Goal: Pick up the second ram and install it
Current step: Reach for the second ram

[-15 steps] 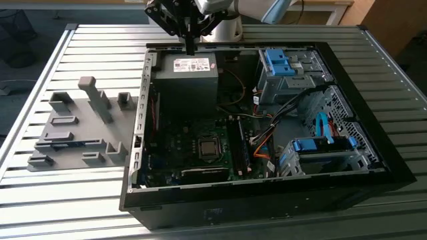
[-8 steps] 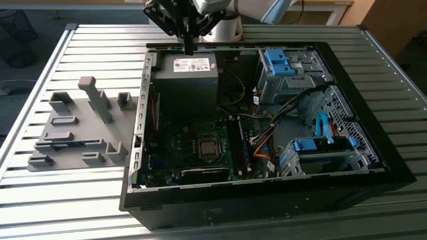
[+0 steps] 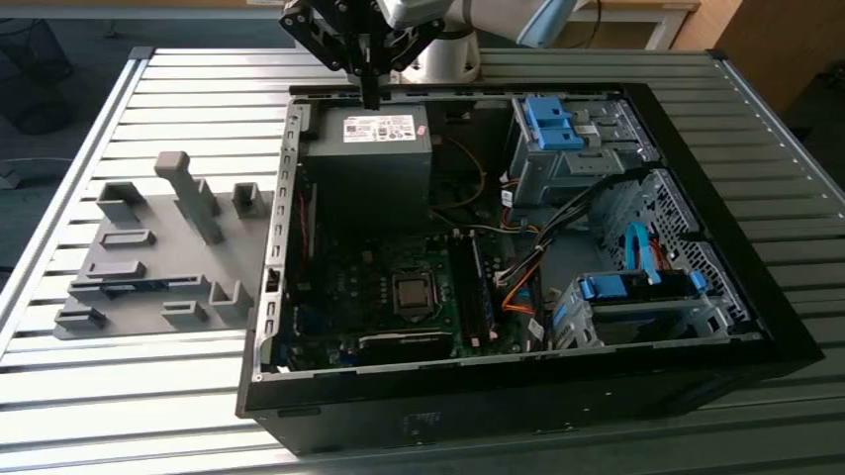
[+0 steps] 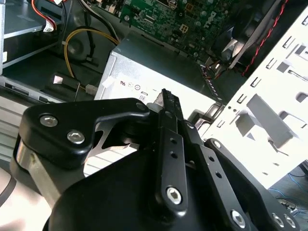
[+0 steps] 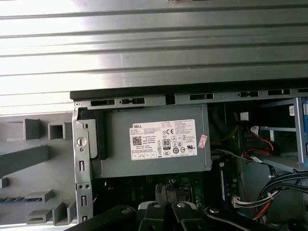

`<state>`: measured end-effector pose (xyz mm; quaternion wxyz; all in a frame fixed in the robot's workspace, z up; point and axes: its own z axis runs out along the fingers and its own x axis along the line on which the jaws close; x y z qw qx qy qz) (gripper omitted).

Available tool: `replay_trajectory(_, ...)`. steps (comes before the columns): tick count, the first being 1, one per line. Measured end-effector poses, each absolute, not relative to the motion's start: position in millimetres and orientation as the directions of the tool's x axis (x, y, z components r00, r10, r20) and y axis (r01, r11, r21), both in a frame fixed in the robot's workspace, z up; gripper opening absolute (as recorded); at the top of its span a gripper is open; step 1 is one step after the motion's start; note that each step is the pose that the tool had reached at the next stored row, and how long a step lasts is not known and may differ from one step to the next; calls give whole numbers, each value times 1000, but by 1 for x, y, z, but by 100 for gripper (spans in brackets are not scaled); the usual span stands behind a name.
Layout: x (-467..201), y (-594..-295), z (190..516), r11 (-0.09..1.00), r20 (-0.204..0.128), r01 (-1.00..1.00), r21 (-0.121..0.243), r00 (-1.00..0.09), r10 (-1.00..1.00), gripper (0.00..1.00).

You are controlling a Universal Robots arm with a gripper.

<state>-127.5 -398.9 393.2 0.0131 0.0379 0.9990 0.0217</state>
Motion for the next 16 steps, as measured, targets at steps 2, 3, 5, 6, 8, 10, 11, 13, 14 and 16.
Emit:
replay_trajectory(2,-129,-399,393,996,-25,75,44,-997,76,11)
replay_trajectory(3,-129,-399,393,996,-24,75,44,-997,76,11)
replay_trajectory(5,-130,-399,393,996,-24,75,44,-997,76,11)
replay_trajectory(6,-131,-399,393,996,-24,75,44,-997,76,11)
replay_trajectory(8,-132,-399,393,996,-24,75,44,-997,76,11)
replay_trajectory(10,-133,-399,393,996,-24,75,44,-997,76,11)
replay_trajectory(11,-134,-399,393,996,-25,75,44,-997,76,11)
replay_trajectory(13,-135,-399,393,996,-24,75,44,-997,76,11)
replay_trajectory(14,-136,-399,393,996,-24,75,44,-997,76,11)
replay_trajectory(16,-137,-399,393,996,-24,75,44,-997,76,11)
